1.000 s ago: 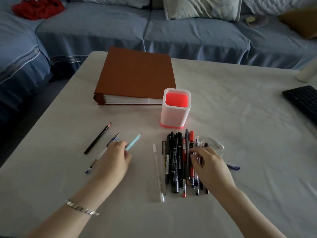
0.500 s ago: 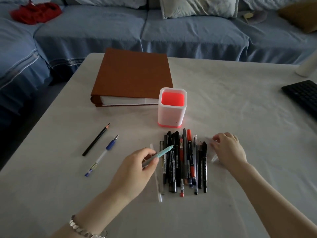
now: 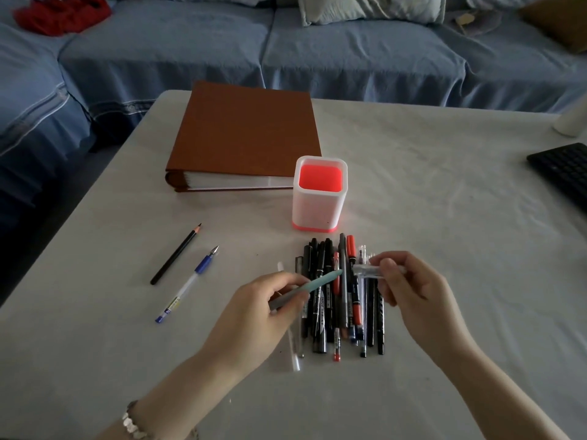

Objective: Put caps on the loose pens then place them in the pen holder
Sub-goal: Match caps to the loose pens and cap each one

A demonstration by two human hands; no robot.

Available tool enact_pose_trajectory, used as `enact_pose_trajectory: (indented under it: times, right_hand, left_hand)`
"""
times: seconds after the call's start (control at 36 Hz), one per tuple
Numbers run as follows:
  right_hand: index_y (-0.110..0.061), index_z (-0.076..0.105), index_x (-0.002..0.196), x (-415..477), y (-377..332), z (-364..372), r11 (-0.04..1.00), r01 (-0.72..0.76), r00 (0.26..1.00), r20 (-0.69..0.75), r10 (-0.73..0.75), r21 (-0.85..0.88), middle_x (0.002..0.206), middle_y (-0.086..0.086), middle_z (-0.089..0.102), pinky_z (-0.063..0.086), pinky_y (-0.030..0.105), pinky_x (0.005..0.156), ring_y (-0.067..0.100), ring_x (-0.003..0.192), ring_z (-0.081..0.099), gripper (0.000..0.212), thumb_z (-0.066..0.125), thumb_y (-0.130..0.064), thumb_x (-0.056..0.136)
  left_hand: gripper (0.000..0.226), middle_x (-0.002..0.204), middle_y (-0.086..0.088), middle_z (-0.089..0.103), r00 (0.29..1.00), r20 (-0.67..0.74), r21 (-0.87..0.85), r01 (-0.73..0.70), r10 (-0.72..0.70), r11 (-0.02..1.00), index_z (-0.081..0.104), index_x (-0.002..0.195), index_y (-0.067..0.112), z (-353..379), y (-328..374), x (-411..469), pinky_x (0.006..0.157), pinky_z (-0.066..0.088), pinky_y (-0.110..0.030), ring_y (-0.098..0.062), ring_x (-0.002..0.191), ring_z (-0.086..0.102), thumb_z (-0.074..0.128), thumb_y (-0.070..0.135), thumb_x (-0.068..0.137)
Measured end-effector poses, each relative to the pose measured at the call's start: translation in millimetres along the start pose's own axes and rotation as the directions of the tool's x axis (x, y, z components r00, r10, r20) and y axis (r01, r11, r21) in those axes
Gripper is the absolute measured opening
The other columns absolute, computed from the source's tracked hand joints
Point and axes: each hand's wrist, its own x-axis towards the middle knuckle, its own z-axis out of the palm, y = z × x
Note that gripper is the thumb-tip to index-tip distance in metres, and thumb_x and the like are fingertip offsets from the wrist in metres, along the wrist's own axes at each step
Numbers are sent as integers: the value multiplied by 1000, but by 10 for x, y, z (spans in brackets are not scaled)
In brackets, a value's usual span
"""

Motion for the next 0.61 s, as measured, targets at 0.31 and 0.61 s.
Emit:
enact_pose_trajectory:
  times: [0.31,0.61]
  right_hand:
    - [-31,63,78,-25,-95,6,998,-13,987,158,22,-55,57,0,48,31,33,51,22,55,36,19,45,-29,84]
    - [-24,59,82,-170,-154,139,996,-39,949,308,64,-86,52,-7,47,29,12,43,2,44,36,17,49,-14,89]
  left_hand:
    - [22,78,21,64,998,40,37,-54,52,998,63,84,43,-27,65,-42,61,40,-7,2,73,57,64,22,82]
    - [17,81,12,66,997,12,33,-81,80,996,66,75,42,7,134,-54,58,45,-20,-11,66,60,72,26,74]
